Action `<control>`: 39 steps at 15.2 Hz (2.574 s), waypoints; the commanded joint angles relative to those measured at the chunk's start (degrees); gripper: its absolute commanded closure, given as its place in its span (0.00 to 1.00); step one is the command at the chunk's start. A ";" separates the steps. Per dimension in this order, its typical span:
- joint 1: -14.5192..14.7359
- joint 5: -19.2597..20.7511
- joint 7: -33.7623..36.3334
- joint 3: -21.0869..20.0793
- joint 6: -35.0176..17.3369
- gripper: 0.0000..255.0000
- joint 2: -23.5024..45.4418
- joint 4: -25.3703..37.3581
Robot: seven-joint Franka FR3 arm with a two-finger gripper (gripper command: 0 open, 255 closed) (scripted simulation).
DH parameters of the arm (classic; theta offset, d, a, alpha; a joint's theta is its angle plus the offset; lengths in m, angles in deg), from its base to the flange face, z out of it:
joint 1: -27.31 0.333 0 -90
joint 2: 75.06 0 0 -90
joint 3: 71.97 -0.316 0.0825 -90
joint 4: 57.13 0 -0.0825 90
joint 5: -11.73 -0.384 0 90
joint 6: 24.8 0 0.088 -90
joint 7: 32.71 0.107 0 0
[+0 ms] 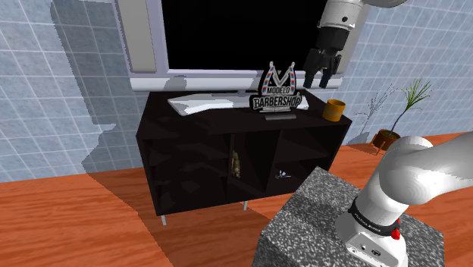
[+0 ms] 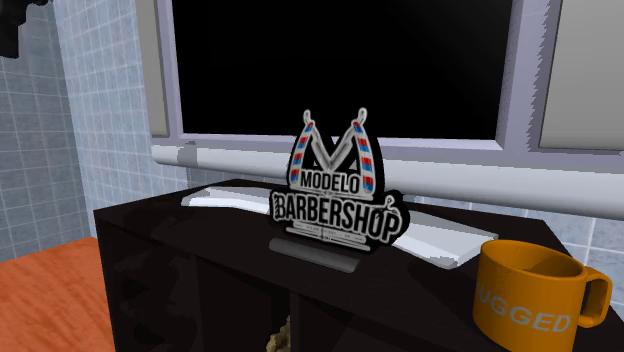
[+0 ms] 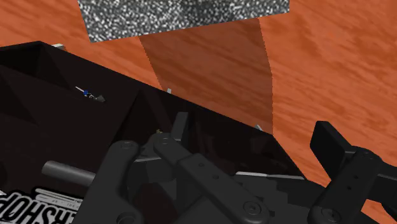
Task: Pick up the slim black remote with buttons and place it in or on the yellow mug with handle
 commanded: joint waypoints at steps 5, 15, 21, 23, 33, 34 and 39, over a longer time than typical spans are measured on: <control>0.55 4.44 -10.07 4.33 -4.58 0.00 0.53 -4.25; 2.21 13.77 -34.29 15.92 -19.06 0.00 9.35 -8.56; 4.32 15.87 -48.76 22.92 -28.79 0.00 19.45 -6.58; 5.28 15.56 -53.78 25.18 -31.95 0.00 23.49 -5.18; 8.09 3.80 -82.21 32.13 -44.39 0.00 47.56 6.86; 7.68 2.00 -85.13 31.95 -45.11 0.00 50.12 8.53; 4.80 -4.34 -95.20 29.64 -47.59 0.00 59.63 15.19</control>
